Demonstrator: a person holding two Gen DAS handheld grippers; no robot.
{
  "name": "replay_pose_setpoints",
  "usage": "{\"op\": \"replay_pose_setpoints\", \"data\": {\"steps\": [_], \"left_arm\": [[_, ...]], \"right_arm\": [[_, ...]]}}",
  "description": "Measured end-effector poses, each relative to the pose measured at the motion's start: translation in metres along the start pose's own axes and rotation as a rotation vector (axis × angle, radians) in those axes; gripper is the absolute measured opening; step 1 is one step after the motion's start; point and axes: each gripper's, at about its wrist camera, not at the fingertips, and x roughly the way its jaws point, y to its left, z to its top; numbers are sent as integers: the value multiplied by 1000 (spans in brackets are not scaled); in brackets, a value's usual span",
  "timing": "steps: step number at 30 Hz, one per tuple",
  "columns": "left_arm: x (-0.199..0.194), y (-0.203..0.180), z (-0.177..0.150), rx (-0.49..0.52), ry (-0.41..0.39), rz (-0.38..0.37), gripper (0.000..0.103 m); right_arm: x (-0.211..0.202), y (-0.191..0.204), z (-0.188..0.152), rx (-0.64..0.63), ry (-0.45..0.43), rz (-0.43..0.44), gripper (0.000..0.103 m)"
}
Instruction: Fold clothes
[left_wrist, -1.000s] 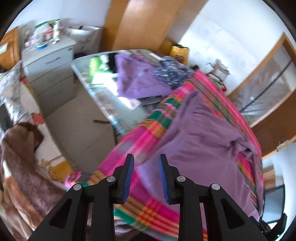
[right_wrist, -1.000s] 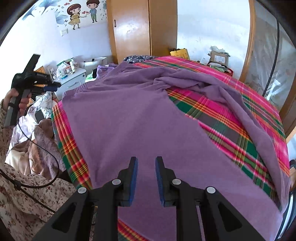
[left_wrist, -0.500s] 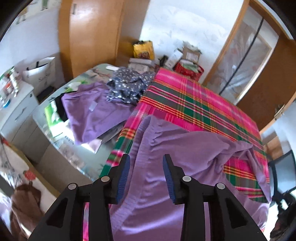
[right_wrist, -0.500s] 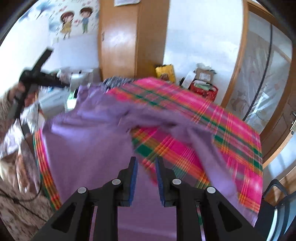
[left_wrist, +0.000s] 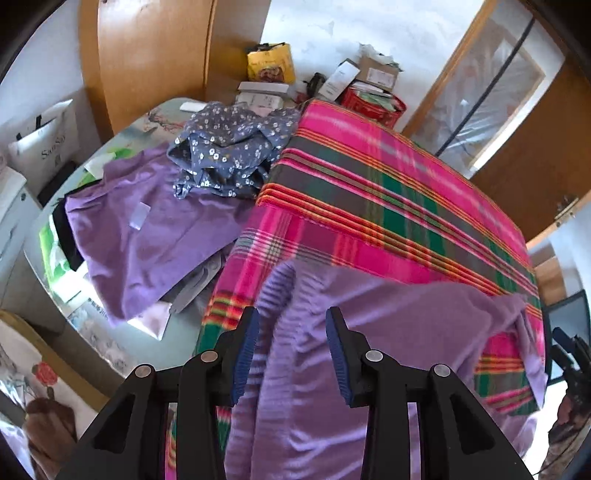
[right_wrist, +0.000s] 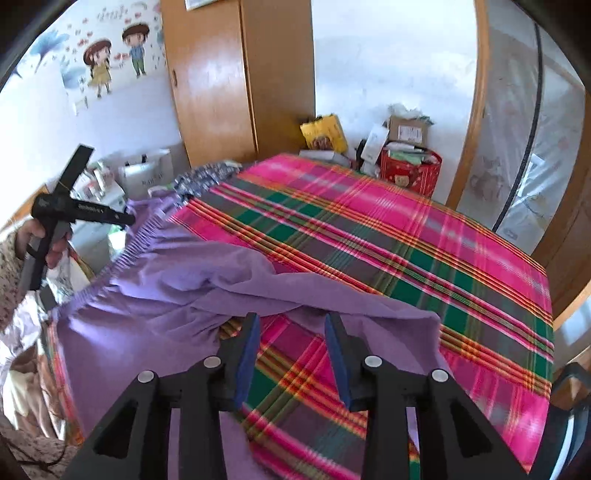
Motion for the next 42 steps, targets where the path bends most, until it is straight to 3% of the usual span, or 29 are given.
{"op": "replay_pose_setpoints", "data": {"steps": [6, 10, 15, 19, 25, 28, 30, 34, 42], "left_arm": [[28, 5, 7, 0, 65, -14, 39], [39, 7, 12, -35, 107, -137, 39], [42, -8, 13, 32, 121, -173, 39], [52, -11, 18, 23, 153, -146, 39], [63, -16, 18, 16, 175, -118, 39], [63, -17, 20, 7, 158, -120, 29], [64, -12, 21, -20, 155, -118, 10], [61, 3, 29, -86, 112, -121, 8], [48, 12, 29, -113, 65, -153, 8]], "right_arm": [[36, -14, 15, 13, 40, 8, 37], [54, -20, 24, -12, 65, 25, 37], [73, -8, 37, -144, 94, 25, 37], [81, -7, 57, -209, 107, 41, 37], [113, -19, 65, -227, 230, 103, 37], [123, -21, 59, -194, 254, 185, 37], [126, -23, 55, -181, 265, 222, 37], [132, -26, 50, -162, 302, 273, 37], [129, -24, 50, -125, 254, 376, 37]]}}
